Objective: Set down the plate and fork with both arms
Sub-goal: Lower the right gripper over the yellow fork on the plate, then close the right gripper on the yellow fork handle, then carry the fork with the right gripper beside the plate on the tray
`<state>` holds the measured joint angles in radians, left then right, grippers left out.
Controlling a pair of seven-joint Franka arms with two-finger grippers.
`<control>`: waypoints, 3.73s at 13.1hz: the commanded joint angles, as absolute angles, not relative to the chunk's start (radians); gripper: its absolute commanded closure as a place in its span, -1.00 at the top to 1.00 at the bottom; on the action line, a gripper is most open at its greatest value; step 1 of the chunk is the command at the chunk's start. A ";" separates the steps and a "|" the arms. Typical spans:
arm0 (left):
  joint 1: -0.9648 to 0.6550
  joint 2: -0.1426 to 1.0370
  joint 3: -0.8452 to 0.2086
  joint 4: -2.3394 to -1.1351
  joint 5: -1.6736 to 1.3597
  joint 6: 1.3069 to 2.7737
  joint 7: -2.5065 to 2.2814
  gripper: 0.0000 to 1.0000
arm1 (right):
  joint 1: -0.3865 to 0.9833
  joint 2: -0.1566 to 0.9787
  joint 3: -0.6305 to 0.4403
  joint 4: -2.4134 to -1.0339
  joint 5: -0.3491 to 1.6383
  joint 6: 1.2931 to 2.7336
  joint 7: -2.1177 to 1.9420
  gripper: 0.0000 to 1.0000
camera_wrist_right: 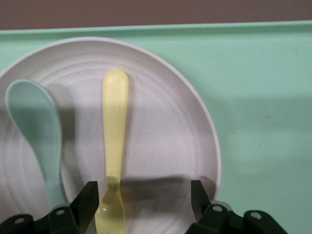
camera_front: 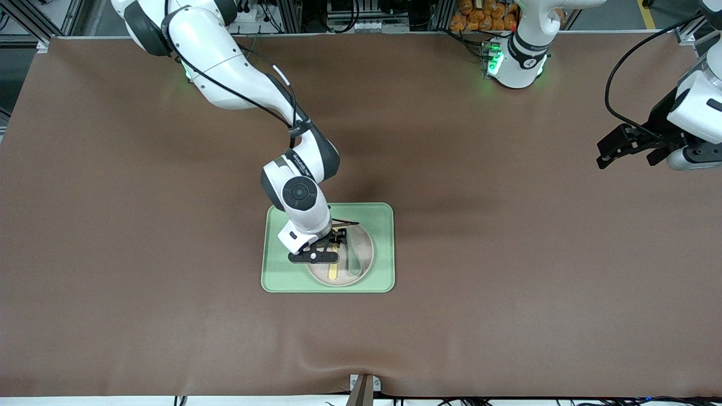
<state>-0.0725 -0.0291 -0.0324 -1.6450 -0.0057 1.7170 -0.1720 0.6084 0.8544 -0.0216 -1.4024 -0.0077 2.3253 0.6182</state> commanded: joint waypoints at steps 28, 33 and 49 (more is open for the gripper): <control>-0.069 -0.008 -0.048 -1.625 -0.002 1.697 -0.095 1.00 | 0.646 0.885 -0.026 -1.367 -0.025 2.327 0.692 -1.00; -0.071 -0.008 -0.048 -1.624 -0.002 1.697 -0.095 1.00 | 0.644 0.879 -0.028 -1.367 -0.023 2.324 0.692 -1.00; -0.074 -0.005 -0.048 -1.626 -0.002 1.697 -0.094 1.00 | 0.482 0.761 -0.021 -1.394 -0.015 2.120 0.545 -1.00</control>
<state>-0.0700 -0.0160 -0.0483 -1.6473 -0.0056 1.7137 -0.1028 0.4933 0.7769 -0.0376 -1.3552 -0.0075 2.1297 0.5713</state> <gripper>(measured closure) 0.000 0.727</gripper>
